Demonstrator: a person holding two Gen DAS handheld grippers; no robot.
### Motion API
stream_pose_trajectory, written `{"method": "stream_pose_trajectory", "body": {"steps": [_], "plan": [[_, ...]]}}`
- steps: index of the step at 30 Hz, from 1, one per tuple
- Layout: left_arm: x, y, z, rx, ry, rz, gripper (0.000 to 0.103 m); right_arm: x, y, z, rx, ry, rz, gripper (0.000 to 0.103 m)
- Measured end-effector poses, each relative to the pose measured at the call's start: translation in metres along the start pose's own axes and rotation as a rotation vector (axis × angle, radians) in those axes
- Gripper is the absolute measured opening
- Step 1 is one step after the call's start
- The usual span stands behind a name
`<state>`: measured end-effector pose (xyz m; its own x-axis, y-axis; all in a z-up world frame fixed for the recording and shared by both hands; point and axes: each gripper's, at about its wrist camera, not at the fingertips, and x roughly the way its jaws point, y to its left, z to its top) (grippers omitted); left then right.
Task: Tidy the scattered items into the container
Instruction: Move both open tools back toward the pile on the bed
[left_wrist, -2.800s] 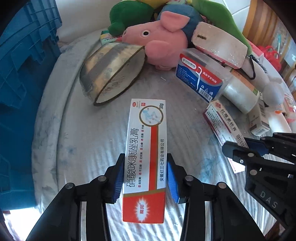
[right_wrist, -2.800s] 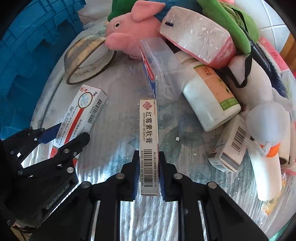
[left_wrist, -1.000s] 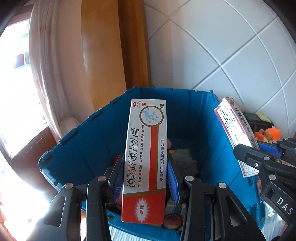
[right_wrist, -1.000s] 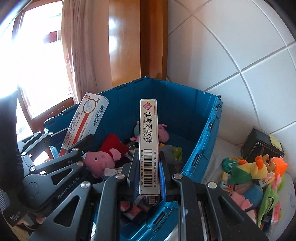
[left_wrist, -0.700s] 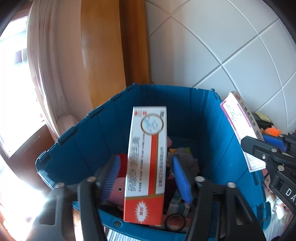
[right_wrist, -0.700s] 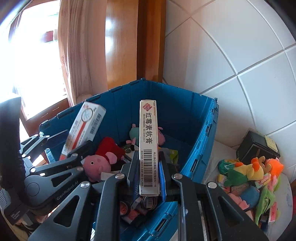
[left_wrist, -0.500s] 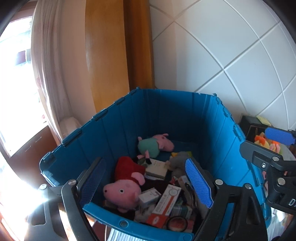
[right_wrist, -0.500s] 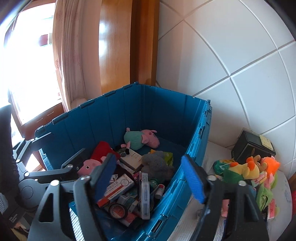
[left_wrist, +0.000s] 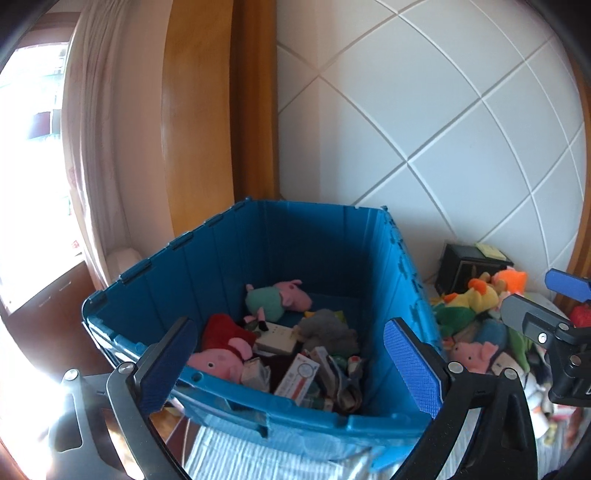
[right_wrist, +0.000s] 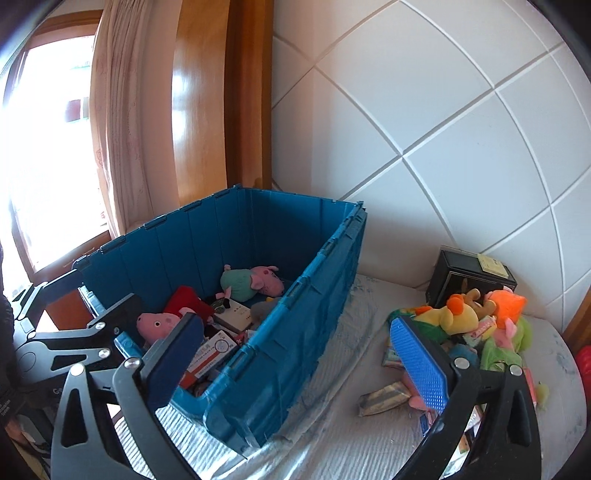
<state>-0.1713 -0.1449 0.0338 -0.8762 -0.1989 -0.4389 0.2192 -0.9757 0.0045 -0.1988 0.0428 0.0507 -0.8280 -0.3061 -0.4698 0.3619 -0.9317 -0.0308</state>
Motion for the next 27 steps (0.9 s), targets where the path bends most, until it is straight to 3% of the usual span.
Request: {"method": "stream_pose_trajectory", "body": {"steps": [7,13,19,27], "plan": [[-0.052,-0.070,-0.027,-0.009,0.026,-0.074,0.103,-0.072,-0.085,-0.059,0.061,0.022,-0.115,0.103],[-0.091,-0.131,-0.055,0.001,0.083,-0.057,0.103,-0.119,-0.133,-0.106,0.083,0.076,-0.158,0.103],[-0.121,-0.161,-0.069,0.041,0.114,-0.070,0.103,-0.146,-0.155,-0.132,0.132,0.122,-0.180,0.103],[-0.140,-0.161,-0.072,0.067,0.102,-0.117,0.103,-0.173,-0.157,-0.142,0.187,0.105,-0.211,0.103]]}}
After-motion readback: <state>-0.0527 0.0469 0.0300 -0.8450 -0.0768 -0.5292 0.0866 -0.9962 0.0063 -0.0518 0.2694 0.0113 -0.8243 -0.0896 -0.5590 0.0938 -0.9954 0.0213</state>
